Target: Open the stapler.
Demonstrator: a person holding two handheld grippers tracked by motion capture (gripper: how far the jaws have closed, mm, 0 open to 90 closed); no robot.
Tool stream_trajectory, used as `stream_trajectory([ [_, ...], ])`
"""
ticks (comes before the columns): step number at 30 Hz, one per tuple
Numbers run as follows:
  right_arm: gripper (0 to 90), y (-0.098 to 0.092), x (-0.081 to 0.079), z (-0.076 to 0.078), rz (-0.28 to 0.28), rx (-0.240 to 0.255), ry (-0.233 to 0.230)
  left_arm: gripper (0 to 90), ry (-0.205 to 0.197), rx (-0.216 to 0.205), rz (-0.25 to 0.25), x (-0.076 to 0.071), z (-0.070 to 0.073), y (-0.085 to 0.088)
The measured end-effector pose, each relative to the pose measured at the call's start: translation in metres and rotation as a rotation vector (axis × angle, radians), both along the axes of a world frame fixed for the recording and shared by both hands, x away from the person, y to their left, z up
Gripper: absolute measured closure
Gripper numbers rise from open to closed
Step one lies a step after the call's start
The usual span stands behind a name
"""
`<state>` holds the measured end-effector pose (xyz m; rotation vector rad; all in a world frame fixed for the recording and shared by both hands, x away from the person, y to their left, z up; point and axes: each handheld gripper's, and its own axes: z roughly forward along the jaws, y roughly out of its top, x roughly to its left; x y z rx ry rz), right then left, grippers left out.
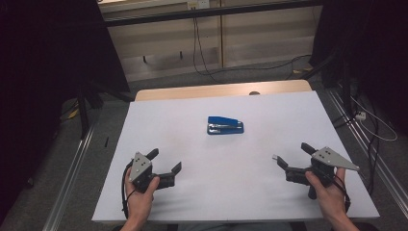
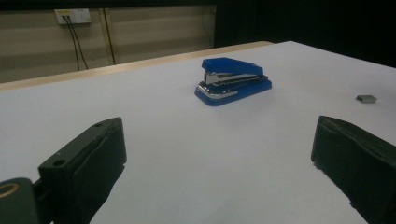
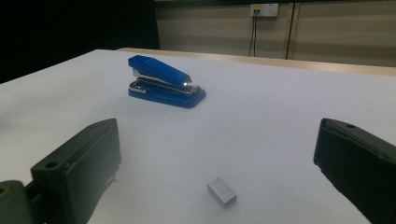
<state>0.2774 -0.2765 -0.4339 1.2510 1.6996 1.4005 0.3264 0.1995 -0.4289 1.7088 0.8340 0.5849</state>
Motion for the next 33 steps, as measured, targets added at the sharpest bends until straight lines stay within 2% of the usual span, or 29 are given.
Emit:
stream_trajectory([
  [6,0.8,0.001,0.000,0.000,0.004,-0.005,0.001,3.3,0.018,0.003,-0.002,0.003,-0.001,0.000],
  [11,0.8,-0.001,0.000,-0.001,0.011,-0.004,0.002,3.3,0.041,0.026,-0.010,0.008,-0.002,-0.002],
  [15,0.9,0.001,0.000,-0.001,0.036,-0.009,0.008,3.2,0.037,0.043,-0.022,0.007,-0.002,-0.003],
  [17,0.9,0.004,0.001,-0.001,0.055,-0.001,0.012,3.3,0.024,0.045,-0.045,0.006,-0.001,-0.004],
  [20,0.9,0.007,0.003,-0.002,0.062,-0.004,0.015,3.3,0.029,0.047,-0.038,0.006,-0.001,-0.004],
  [21,1.0,0.008,0.003,-0.002,0.066,-0.004,0.015,3.3,0.036,0.065,-0.030,0.007,-0.001,-0.004],
  [22,1.0,0.008,0.003,-0.002,0.066,-0.004,0.015,3.3,0.036,0.065,-0.030,0.007,-0.001,-0.004],
  [24,1.0,0.012,0.005,-0.003,0.079,-0.021,0.017,3.3,0.032,0.072,-0.007,0.009,-0.001,-0.003],
  [29,1.0,0.020,0.005,-0.001,0.106,-0.046,0.005,3.8,0.078,0.057,-0.033,0.017,-0.004,-0.005],
  [30,1.1,0.023,0.005,0.000,0.107,-0.064,-0.003,5.0,0.087,0.056,-0.047,0.018,-0.005,-0.008],
  [33,1.3,0.024,0.009,0.001,0.106,-0.068,-0.005,5.0,0.081,0.077,-0.059,0.020,-0.004,-0.011],
])
